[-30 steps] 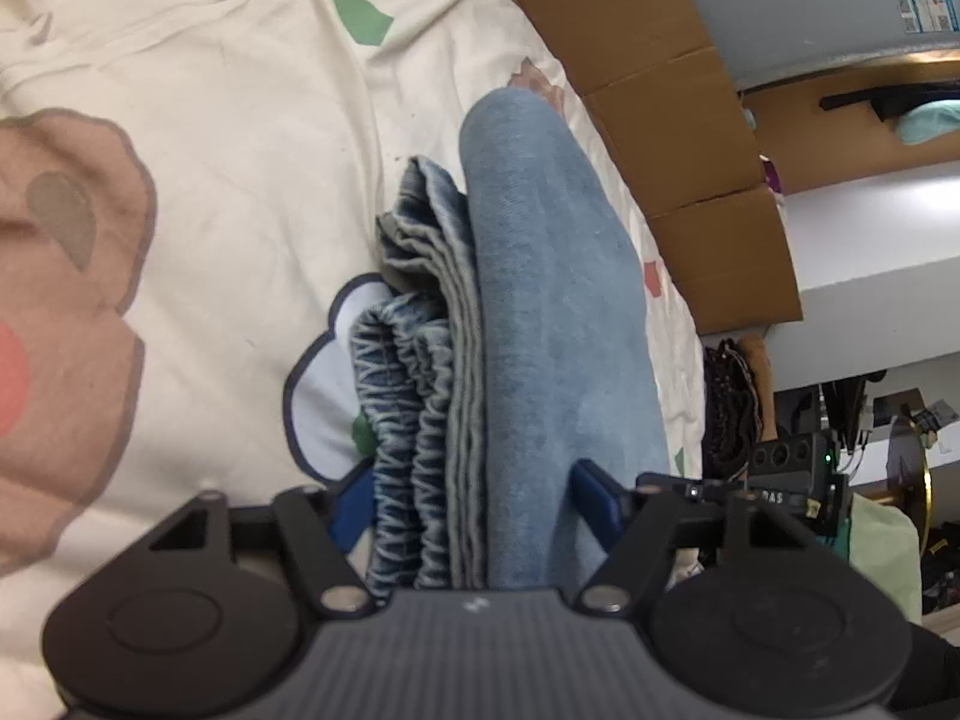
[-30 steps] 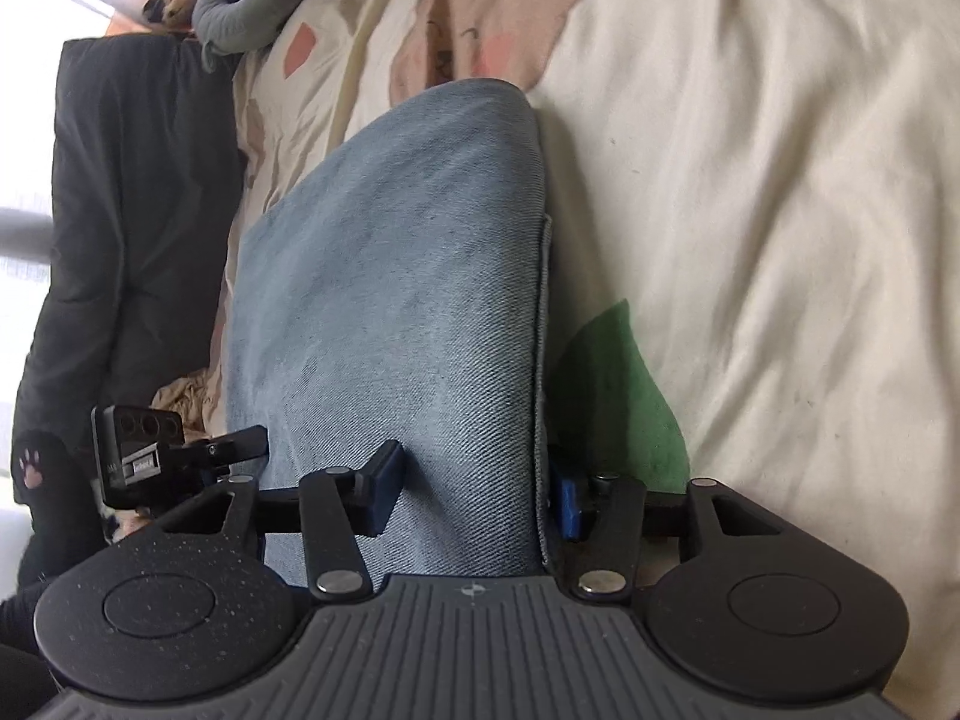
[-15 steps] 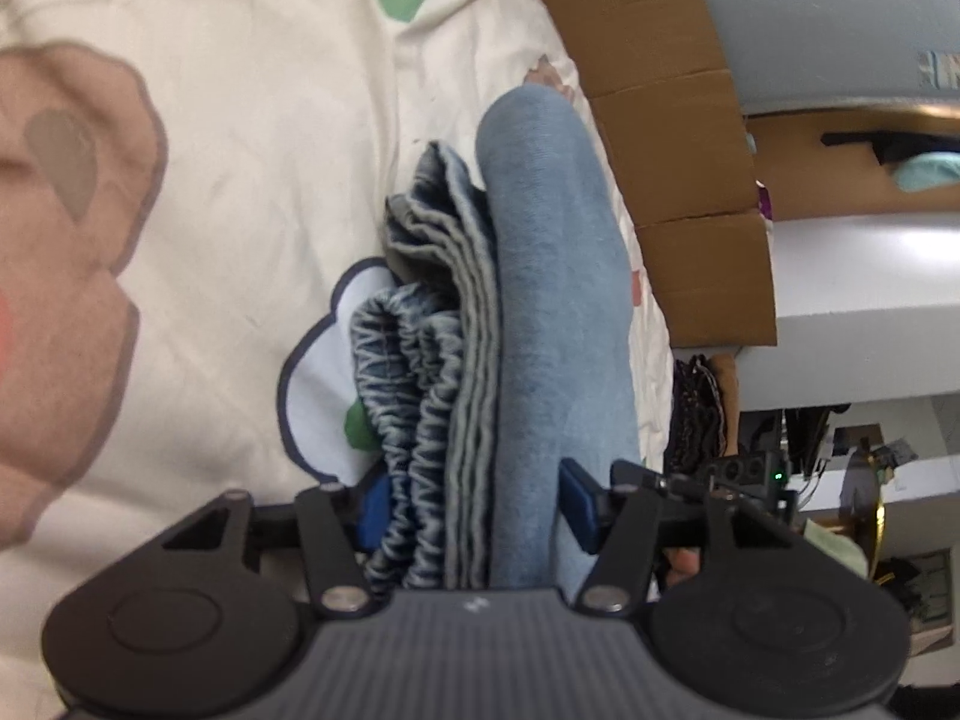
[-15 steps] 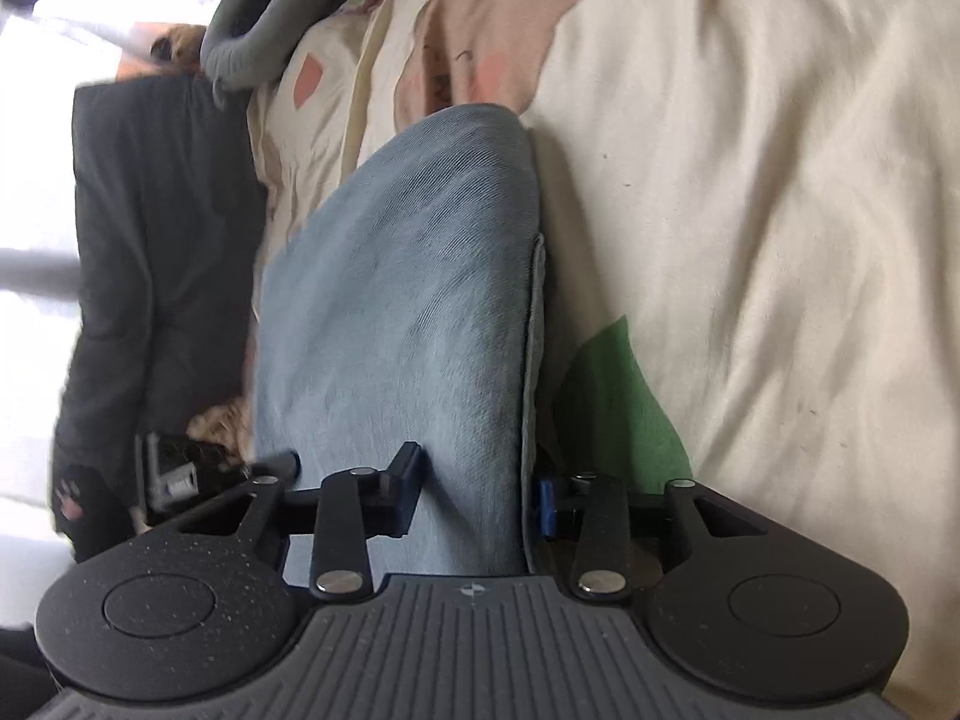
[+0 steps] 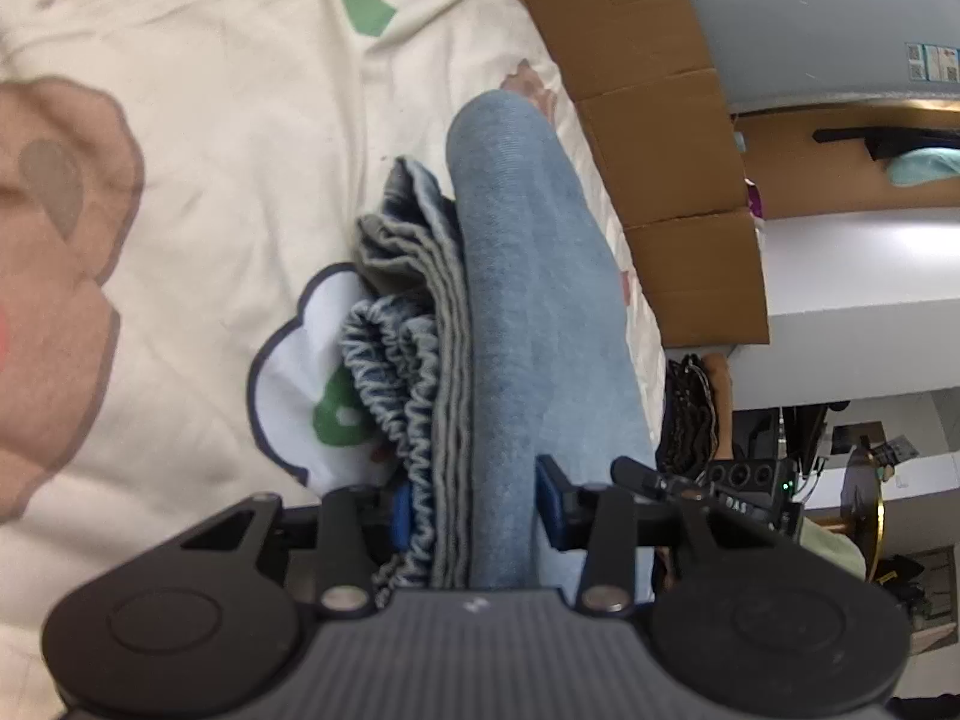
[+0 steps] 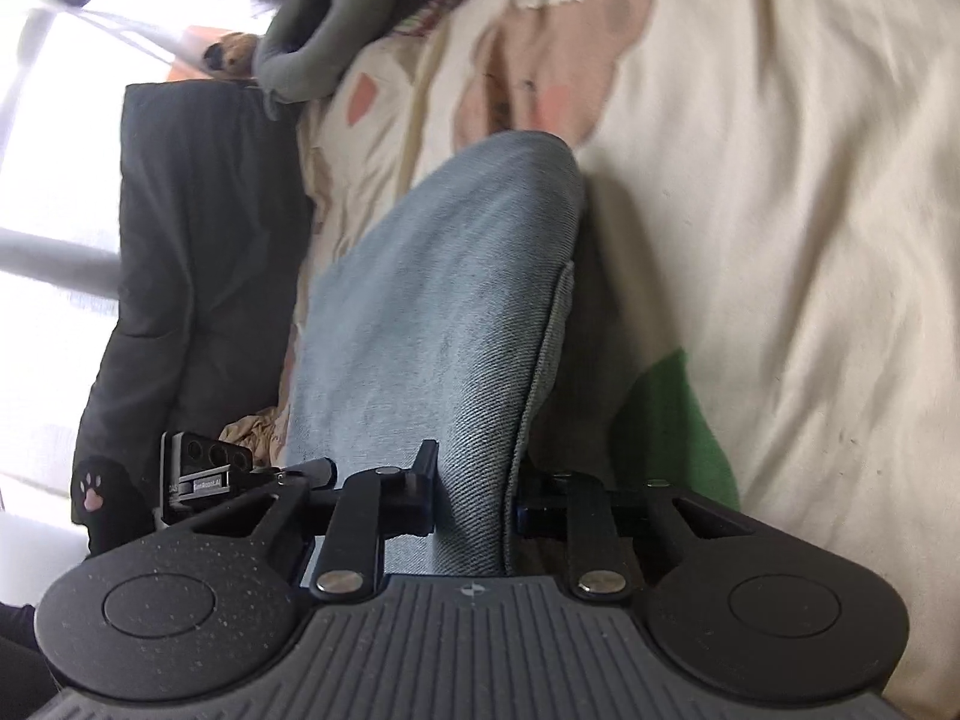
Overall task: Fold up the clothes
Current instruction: 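Lift the folded jeans bundle off the bed with both grippers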
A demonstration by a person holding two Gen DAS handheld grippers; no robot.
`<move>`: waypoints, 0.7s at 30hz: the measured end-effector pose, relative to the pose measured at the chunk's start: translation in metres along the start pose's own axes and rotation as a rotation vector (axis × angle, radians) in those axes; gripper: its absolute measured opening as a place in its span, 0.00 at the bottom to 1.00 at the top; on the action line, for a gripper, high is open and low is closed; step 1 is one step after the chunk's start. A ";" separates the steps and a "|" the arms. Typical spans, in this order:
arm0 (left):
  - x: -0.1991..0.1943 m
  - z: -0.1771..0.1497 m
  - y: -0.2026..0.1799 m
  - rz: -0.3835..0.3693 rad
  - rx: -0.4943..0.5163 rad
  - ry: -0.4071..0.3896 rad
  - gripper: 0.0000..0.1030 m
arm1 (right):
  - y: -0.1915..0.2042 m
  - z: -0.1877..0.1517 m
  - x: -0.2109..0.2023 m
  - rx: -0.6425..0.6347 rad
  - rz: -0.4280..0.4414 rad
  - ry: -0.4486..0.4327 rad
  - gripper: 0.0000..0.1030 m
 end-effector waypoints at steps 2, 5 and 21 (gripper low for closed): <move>-0.002 -0.002 -0.005 0.006 0.009 -0.006 0.40 | 0.005 0.000 -0.003 -0.014 -0.001 -0.004 0.21; -0.005 -0.005 -0.014 0.010 0.018 -0.014 0.40 | 0.010 0.001 -0.009 -0.034 -0.002 -0.005 0.21; -0.035 0.001 -0.134 0.026 0.147 -0.036 0.39 | 0.082 0.061 -0.082 -0.043 -0.080 -0.133 0.21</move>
Point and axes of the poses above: each gripper's, at about its wrist camera, not at the fingertips, and x roughly the way its jaws point, y to its left, z to its top, the point moved 8 cm from there along x, roughly the way its jaws point, and after that the axes turned 14 degrees about -x, right-handed, at the moved point
